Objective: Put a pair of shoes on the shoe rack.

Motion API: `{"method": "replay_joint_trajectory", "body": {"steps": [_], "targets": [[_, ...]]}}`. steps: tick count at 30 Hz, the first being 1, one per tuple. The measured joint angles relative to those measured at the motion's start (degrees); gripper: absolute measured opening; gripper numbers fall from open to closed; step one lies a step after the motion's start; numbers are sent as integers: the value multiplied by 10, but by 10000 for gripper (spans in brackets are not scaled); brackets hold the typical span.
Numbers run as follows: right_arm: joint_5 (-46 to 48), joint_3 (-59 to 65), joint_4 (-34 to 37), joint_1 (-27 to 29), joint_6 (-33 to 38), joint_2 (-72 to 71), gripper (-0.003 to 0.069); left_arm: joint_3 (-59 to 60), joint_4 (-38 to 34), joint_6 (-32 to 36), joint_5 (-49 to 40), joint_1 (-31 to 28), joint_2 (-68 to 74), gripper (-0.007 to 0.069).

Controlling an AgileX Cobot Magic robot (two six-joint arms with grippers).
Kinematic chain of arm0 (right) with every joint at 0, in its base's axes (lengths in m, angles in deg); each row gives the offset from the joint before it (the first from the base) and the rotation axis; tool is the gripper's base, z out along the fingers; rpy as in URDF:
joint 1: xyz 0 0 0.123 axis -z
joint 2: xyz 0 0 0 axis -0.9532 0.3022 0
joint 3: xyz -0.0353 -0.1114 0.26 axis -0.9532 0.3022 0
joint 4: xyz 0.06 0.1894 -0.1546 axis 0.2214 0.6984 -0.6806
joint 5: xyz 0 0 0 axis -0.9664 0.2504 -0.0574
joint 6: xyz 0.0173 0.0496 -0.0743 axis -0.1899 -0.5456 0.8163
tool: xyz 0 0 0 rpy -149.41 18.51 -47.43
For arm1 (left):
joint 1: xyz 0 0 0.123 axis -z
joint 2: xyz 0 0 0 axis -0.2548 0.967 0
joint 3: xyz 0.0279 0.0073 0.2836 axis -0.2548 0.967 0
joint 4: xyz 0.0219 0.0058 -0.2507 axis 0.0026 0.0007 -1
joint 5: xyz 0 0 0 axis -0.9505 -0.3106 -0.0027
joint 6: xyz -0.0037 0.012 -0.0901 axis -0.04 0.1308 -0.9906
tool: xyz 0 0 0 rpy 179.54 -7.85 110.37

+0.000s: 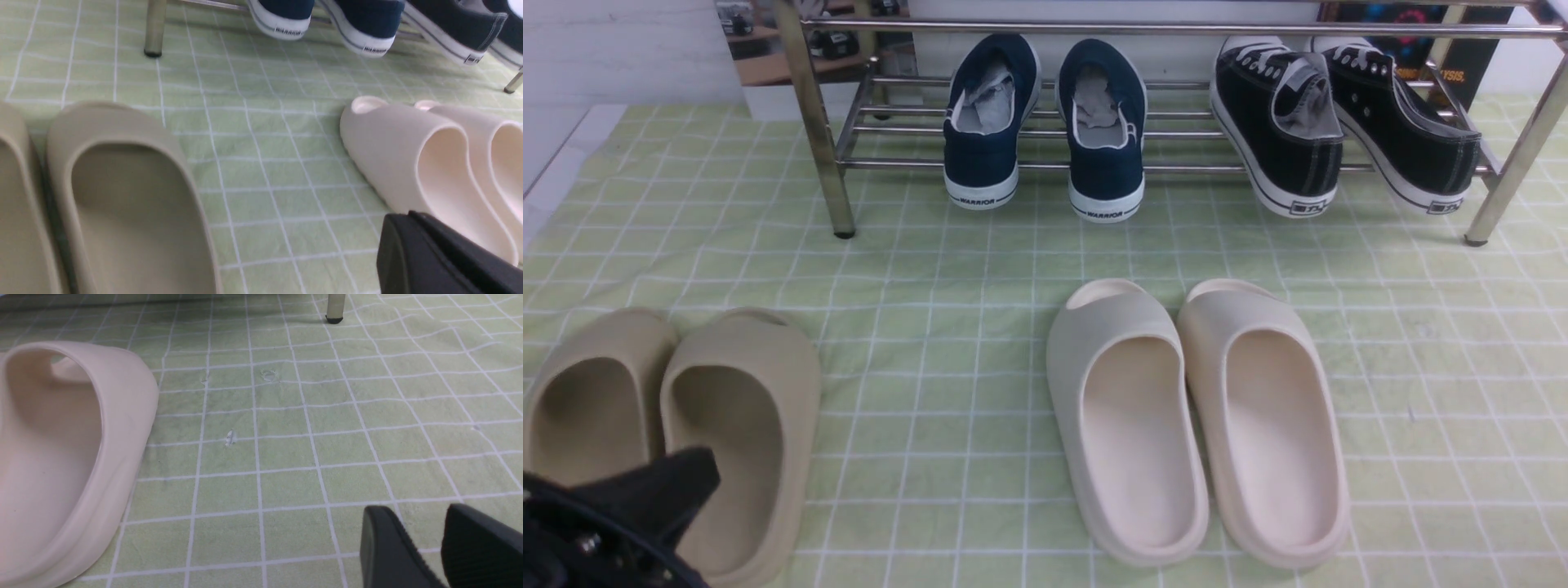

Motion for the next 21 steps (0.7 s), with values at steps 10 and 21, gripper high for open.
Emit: {"method": "replay_joint_trajectory", "body": {"steps": [10, 21], "targets": [[0, 0, 0, 0, 0, 0, 244, 39, -2, 20, 32, 0, -5, -13], [0, 0, 0, 0, 0, 0, 244, 142, -2, 49, 178, -16, -101, -13]]}}
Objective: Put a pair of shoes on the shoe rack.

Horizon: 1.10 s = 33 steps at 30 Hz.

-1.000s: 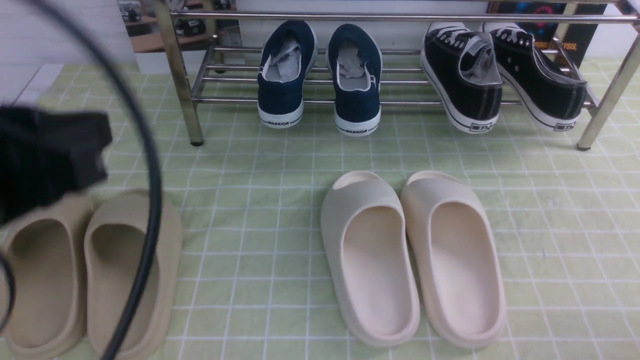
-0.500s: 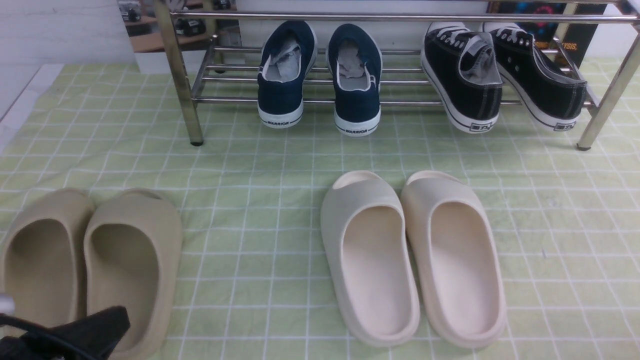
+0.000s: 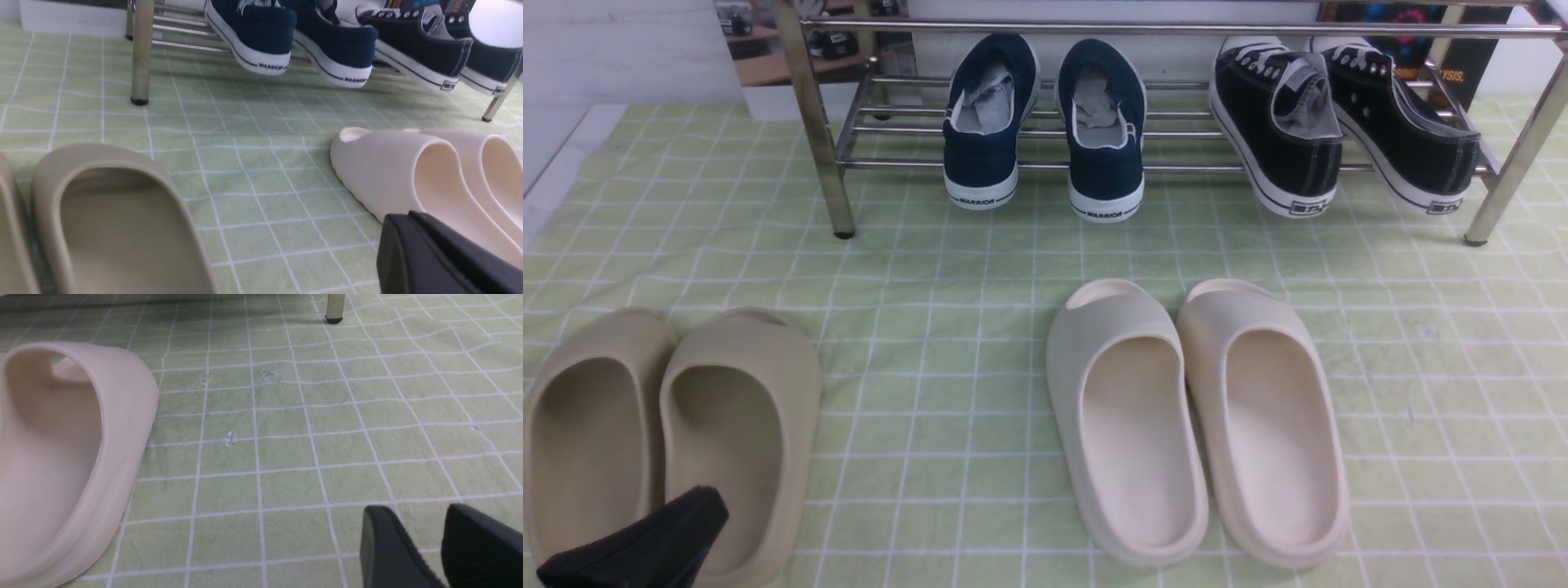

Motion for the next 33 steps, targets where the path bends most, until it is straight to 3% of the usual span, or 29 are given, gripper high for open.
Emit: {"method": "replay_joint_trajectory", "body": {"steps": [9, 18, 33], "targets": [[0, 0, 0, 0, 0, 0, 244, 9, 28, 20, -82, -122, -106, -13], [0, 0, 1, 0, 0, 0, 244, 9, 10, 41, -245, -132, -117, -13], [0, 0, 1, 0, 0, 0, 244, 9, 6, 75, -246, -132, -117, -13]]}}
